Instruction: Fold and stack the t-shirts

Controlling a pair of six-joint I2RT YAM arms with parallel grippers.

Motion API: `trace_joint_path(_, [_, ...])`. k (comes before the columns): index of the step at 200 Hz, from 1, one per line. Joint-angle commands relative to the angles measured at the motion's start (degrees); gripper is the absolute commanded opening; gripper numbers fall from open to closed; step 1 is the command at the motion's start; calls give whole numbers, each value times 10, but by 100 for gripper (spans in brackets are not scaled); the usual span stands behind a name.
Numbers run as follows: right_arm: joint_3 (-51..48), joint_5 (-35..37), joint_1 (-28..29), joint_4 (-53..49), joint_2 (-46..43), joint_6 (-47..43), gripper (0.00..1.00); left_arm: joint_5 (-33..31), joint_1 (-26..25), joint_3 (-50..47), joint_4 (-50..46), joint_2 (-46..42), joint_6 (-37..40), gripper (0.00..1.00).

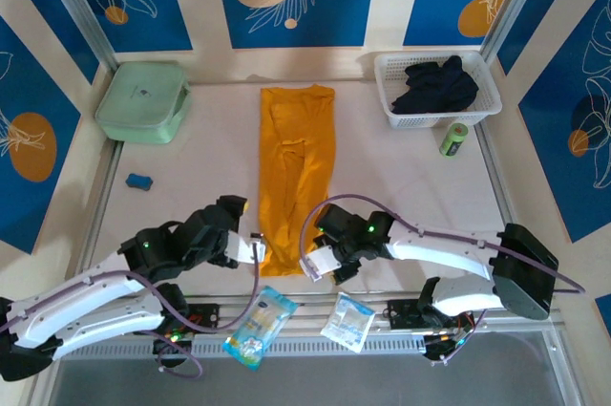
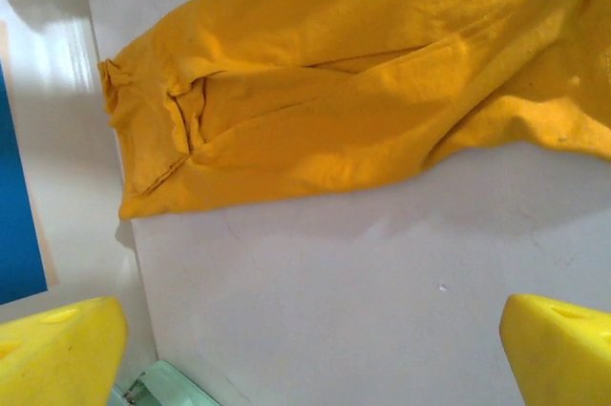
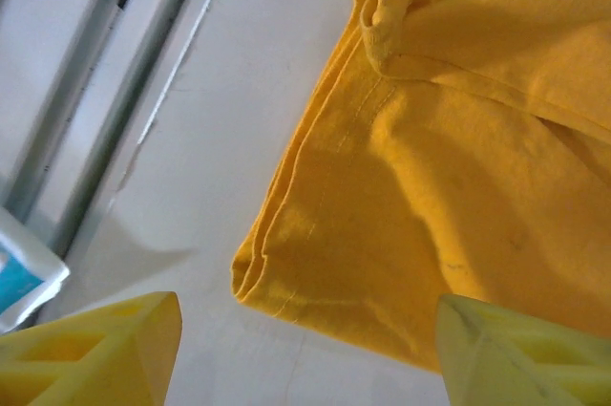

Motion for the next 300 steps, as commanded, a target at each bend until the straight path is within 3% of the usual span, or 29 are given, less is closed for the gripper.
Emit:
trace_joint_path(1, [-8,10,4,28,10,-24,71,10,0,-11,-26,-21,42,100])
trace_joint_path(27, [-7,26,12,9,24,-50,70,10,-1,-24,-53,-23,75,100])
trace_joint_path(52, [-8,34,16,3,41,-65,69,23,0,-27,-52,-9,84,77])
trace_joint_path(64, [-6,39,19,3,52,-70,69,32,-1,-29,-41,-8,82,75])
trace_joint_path(106, [6,51,29,8,100,-70,63,39,-1,-39,-23,2,102,79])
trace_joint_path(112, [8,51,30,10,107,-68,60,37,-4,-42,-23,6,105,80])
trace_joint_path(118, [9,51,32,12,115,-66,56,35,-6,-44,-23,11,107,92])
trace_joint_path(124, [10,52,33,14,121,-64,53,34,-10,-47,-22,16,109,96])
trace_joint_path(164, [17,69,31,16,151,-44,29,49,-56,-69,-24,51,104,97])
trace_joint_path(171, [18,71,30,15,151,-40,26,56,-64,-74,-25,57,105,93])
trace_joint_path(187, [19,73,24,13,152,-30,21,71,-81,-88,-16,70,104,72])
trace_joint_path(214, [23,72,18,12,152,-23,13,87,-105,-115,14,95,102,47])
trace_joint_path(228, [28,66,15,11,154,-18,10,93,-114,-127,37,110,106,47])
trace_joint_path(245, [35,61,12,4,160,-15,0,95,-114,-138,74,126,112,48])
trace_joint_path(270, [43,55,10,-9,164,-8,0,98,-114,-150,107,152,119,50])
trace_joint_path(282, [43,52,10,-10,162,-6,0,99,-112,-154,121,163,112,60])
trace_joint_path(300, [44,49,11,-12,158,-1,0,115,-99,-151,123,169,100,62])
